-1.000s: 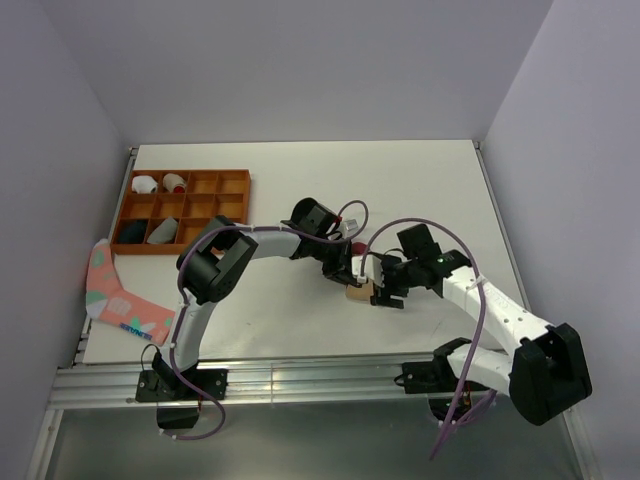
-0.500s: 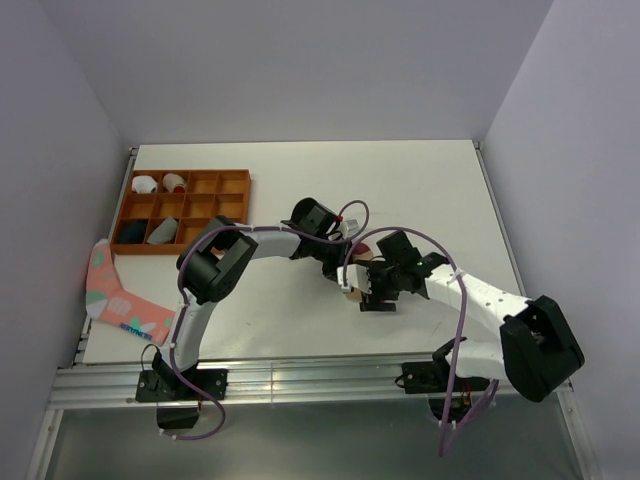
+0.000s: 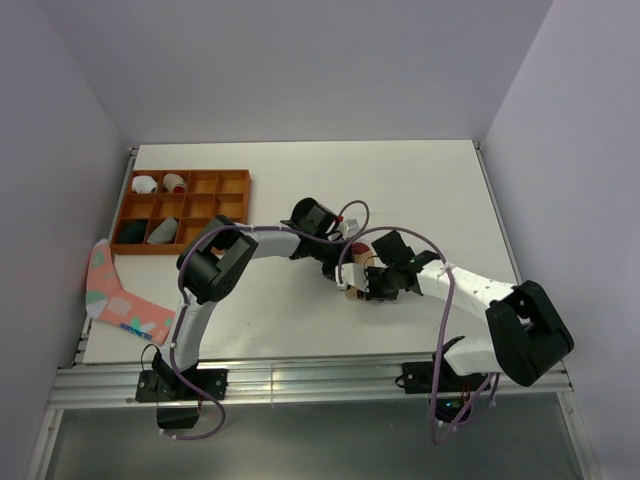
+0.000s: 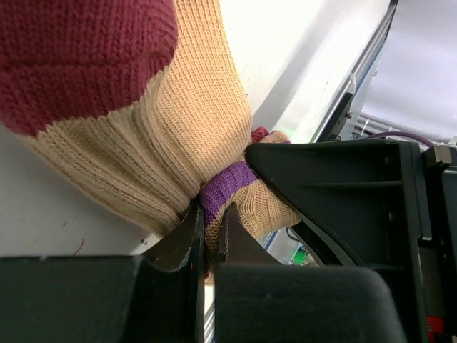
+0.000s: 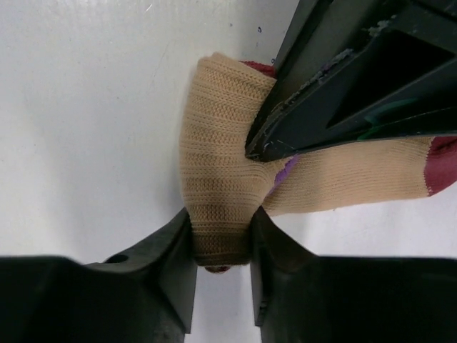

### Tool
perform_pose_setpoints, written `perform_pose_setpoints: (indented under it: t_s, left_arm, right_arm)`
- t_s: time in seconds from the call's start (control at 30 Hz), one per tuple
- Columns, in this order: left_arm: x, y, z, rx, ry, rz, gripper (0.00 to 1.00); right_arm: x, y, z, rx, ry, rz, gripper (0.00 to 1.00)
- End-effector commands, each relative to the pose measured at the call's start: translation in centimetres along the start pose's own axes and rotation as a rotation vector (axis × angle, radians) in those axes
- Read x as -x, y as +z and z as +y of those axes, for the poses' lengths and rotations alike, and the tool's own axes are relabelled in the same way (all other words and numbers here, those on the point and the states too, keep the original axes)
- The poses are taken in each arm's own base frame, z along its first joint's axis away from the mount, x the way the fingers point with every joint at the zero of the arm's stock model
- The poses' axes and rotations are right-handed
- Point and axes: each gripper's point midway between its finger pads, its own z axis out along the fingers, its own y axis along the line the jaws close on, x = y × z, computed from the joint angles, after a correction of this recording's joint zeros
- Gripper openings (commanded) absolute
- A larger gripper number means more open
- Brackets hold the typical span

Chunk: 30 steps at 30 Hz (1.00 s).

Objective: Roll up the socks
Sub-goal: Roll the sock at the center of the board.

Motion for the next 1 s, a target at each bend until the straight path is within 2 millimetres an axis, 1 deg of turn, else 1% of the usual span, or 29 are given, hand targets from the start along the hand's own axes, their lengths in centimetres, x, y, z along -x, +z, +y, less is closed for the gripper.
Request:
perform_pose_setpoints:
  t_s: [0.0,0.03,0.13,0.17,0.2,0.23,0.33,0.4,0.5,0.53,0.6,0.67,0.7,0.8,0.83,0.9,0.93,0.97]
  left_arm:
    - [-9.1,0.3,15.4,0.508,-0.167,0.183,0.0]
    - [-8.9,0.3,15.3,0.506,-0.162,0.175,0.0]
    - [-7.7,0.0,14.2,0.491,-0.139,0.133,0.0]
    - [-7.1,-0.2,13.4,0.475,-0.132,0.109,0.0]
    - [-6.4,-0.3,13.0,0.464,-0.124,0.087,0.0]
    - [-5.7,-0.7,12.1,0.453,-0.11,0.058,0.03]
    - [-3.9,-1.2,10.6,0.427,-0.093,-0.006,0.09]
    - [-3.0,-1.4,10.0,0.41,-0.088,-0.043,0.15]
    - [-1.7,-1.8,9.4,0.404,-0.071,-0.092,0.19]
    - [-1.3,-2.1,8.9,0.397,-0.06,-0.11,0.2]
    - [-0.7,-2.3,8.6,0.396,-0.058,-0.139,0.22]
    - [0.0,-2.4,8.0,0.371,-0.049,-0.172,0.23]
    - [0.2,-2.4,7.7,0.359,-0.047,-0.179,0.2]
    - [1.2,-2.6,6.8,0.32,-0.032,-0.22,0.18]
    - [1.2,-2.8,6.5,0.307,-0.027,-0.23,0.18]
    - [1.9,-2.9,5.7,0.276,-0.013,-0.266,0.18]
    - [1.7,-3.2,5.4,0.258,-0.017,-0.274,0.18]
    - [2.0,-3.4,5.1,0.243,-0.011,-0.29,0.19]
  right_arm:
    - [1.3,0.3,-0.2,0.027,0.031,-0.037,0.27]
    - [1.5,0.4,-0.3,0.036,0.048,-0.043,0.21]
    - [1.9,0.6,0.1,0.08,0.08,-0.053,0.18]
    - [1.9,0.6,0.4,0.098,0.095,-0.047,0.18]
    - [2.0,0.6,0.5,0.109,0.104,-0.047,0.17]
    - [1.9,0.7,0.7,0.13,0.119,-0.039,0.15]
    - [1.7,0.9,0.9,0.151,0.15,-0.021,0.13]
    - [1.5,0.9,1.0,0.161,0.165,-0.011,0.13]
    - [1.3,1.2,1.3,0.196,0.191,0.008,0.12]
    - [1.2,1.2,1.6,0.212,0.202,0.016,0.12]
    - [1.1,1.3,1.7,0.233,0.225,0.025,0.11]
    - [1.0,1.4,1.8,0.245,0.243,0.032,0.11]
    - [1.0,1.6,1.7,0.248,0.26,0.036,0.1]
    - [0.8,1.7,1.6,0.253,0.295,0.042,0.08]
    - [0.7,1.8,1.6,0.254,0.304,0.045,0.08]
    - [0.7,1.8,1.5,0.256,0.324,0.04,0.08]
    - [0.5,1.8,1.5,0.256,0.331,0.044,0.07]
    - [0.4,1.8,1.4,0.254,0.339,0.046,0.07]
